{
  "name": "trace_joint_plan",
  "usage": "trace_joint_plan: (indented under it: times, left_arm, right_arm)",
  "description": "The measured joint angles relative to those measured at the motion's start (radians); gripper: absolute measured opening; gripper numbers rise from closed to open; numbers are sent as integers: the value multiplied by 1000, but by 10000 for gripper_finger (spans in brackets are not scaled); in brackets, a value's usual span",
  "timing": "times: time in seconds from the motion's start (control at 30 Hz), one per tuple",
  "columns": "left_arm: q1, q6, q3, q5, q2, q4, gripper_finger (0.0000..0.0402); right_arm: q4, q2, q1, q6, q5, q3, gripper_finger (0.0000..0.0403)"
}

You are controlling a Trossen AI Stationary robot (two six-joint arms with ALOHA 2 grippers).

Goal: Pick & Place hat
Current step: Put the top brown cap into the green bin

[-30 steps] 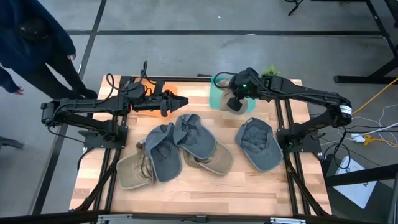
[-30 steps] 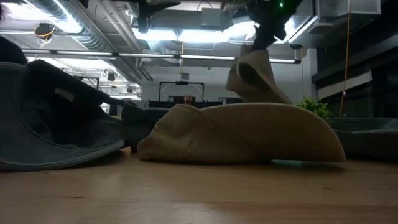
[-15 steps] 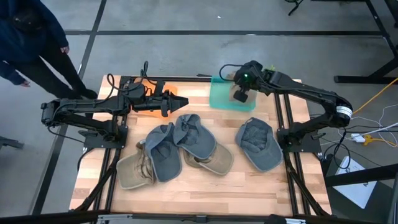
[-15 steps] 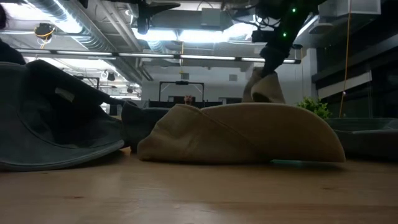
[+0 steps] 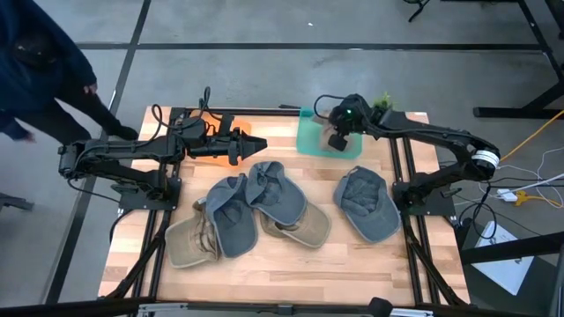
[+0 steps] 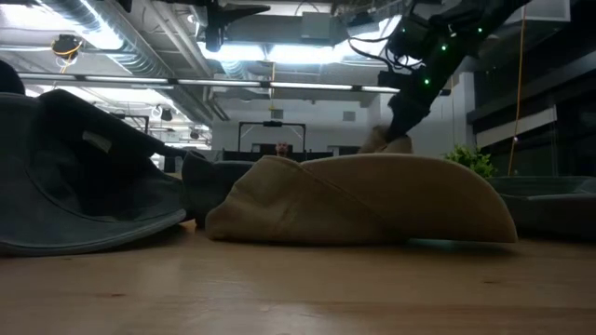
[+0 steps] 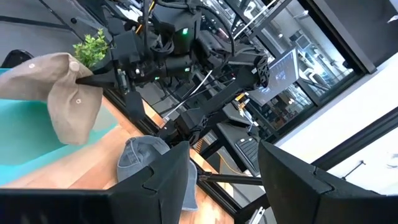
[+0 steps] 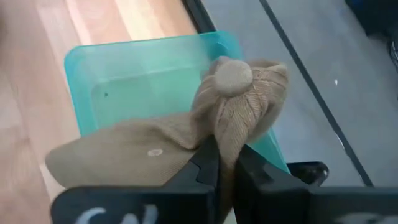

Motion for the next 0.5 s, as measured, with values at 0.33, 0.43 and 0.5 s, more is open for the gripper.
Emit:
trace_joint_plan:
  times: [0.33,0.43,0.5]
  left_arm:
    - [0,0,0,-9,0,0,184]
    - [0,0,0,-9,0,0,184]
    - [0,-1,0,-9,0,0,184]
  right_arm:
    - [109,0,0,54,13,-47,22]
    - [89,0,0,49,6,-53,28]
    - [85,0,0,49,5,-53,30]
